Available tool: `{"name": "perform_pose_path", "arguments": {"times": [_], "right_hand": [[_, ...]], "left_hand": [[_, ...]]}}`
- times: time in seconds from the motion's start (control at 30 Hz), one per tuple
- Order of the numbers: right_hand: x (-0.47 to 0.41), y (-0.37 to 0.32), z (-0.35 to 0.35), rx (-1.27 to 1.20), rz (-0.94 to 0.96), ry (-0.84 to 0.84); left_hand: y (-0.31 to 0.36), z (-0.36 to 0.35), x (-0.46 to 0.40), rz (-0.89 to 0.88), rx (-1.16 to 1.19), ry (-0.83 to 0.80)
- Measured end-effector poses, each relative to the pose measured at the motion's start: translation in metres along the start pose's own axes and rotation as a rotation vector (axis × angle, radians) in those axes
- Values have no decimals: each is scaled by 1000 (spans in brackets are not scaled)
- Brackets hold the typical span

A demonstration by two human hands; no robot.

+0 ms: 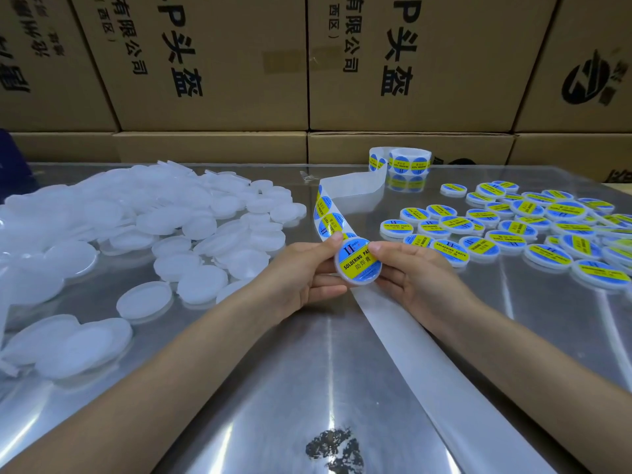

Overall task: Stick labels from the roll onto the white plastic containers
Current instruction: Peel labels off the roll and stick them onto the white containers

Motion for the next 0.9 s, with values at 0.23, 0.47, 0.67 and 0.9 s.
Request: {"name": "perform_pose_path", "arguments": {"times": [0.23, 0.47, 0.67, 0.9], "right_hand": [[0, -1, 1, -18, 16, 10], [3, -2, -2, -22, 28, 5], [3, -10, -3, 360, 312, 126], [8, -12, -17, 771, 514, 27]], "left_hand": [[1, -1, 1, 25, -20, -13], [-2, 1, 2, -57, -110, -9], [2, 0, 2, -152, -60, 65], [19, 2, 9, -253, 61, 69]]}}
Point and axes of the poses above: each hand's wrist, its own x-axis away from the middle knuckle, its own z-axis out of the back of the hand, y = z × x, the point moved 4 cm from there along -x, towards the middle knuckle, and after that the axes turned 12 degrees about z, right-handed, at the moved point
